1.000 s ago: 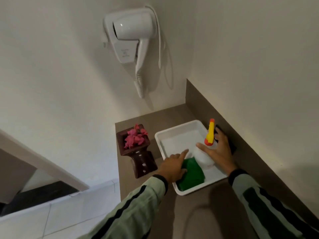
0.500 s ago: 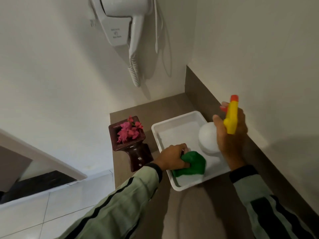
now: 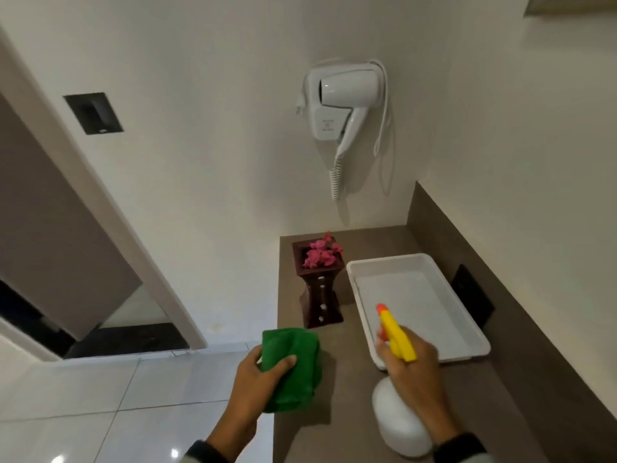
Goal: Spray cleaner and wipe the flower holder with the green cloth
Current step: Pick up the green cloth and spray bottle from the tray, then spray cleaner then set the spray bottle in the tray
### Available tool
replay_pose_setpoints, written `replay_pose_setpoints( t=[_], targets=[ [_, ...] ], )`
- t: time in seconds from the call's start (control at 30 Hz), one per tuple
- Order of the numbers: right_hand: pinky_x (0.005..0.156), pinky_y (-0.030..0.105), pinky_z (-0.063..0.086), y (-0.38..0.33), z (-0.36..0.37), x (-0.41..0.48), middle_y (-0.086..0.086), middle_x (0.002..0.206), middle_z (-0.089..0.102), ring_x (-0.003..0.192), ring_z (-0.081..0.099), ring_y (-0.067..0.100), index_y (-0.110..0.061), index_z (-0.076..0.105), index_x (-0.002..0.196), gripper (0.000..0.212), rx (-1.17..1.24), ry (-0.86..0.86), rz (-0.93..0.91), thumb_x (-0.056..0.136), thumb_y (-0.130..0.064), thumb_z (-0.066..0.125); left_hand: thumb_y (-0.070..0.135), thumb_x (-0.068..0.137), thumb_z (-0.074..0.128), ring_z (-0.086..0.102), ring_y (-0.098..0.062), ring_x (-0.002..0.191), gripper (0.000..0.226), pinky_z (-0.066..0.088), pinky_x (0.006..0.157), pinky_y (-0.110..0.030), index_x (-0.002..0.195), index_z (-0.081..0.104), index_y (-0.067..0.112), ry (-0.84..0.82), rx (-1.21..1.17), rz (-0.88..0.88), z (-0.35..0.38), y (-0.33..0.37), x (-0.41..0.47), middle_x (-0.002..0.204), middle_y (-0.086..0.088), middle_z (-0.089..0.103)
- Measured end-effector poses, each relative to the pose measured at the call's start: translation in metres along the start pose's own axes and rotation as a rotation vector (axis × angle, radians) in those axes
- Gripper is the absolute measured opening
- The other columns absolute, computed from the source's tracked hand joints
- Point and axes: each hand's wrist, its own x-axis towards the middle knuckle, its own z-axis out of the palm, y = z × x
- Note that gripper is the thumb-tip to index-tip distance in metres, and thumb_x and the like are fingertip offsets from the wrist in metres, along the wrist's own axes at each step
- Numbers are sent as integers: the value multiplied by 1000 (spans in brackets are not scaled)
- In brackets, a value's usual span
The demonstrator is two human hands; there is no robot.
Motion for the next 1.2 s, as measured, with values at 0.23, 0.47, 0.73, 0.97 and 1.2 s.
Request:
replay_pose_setpoints(
  t=[0.23, 0.47, 0.73, 0.97, 1.2],
  targets=[
    [44, 27, 35, -6, 47, -10, -6, 46, 45, 44, 45, 9, -22, 44, 50, 44, -200, -82, 57, 85, -33, 67, 12, 70, 86, 78, -32, 78, 41, 62, 57, -36, 107, 69, 10, 8, -270, -143, -37, -17, -26, 88, -13, 80],
    [44, 22, 36, -13, 33, -15, 4, 51, 57, 47, 50, 13, -15, 51, 50, 38, -243, -124, 255, 85, -22, 64, 4, 59, 86, 77, -34, 87, 62, 63, 60, -36, 116, 64, 7, -74, -358, -78, -30, -8, -29, 98, -15, 79],
    [50, 20, 34, -49, -40, 29, 1, 67, 58, 57, 53, 10, -16, 60, 82, 28, -269, 353, -17, 91, -42, 56, -9, 79, 73, 75, -35, 87, 46, 64, 66, -39, 118, 62, 12, -88, -236, 27, -8, 7, -18, 100, -17, 77],
    [86, 48, 52, 2, -56, 93, 24, 115, 66, 102, 62, 43, -13, 31, 146, 74, -420, 208, 170, 87, -40, 66, -2, 76, 80, 72, -24, 87, 50, 60, 58, -24, 117, 60, 18, 55, -300, 128, 9, 21, -8, 104, -11, 71],
    [83, 56, 53, 30, -64, 107, 31, 95, 68, 90, 63, 46, 5, 65, 92, 29, -208, 227, 362, 84, -21, 72, -1, 77, 80, 71, -28, 95, 53, 61, 62, -25, 117, 55, 24, 9, -299, 125, 14, 24, 2, 111, -16, 67]
  ],
)
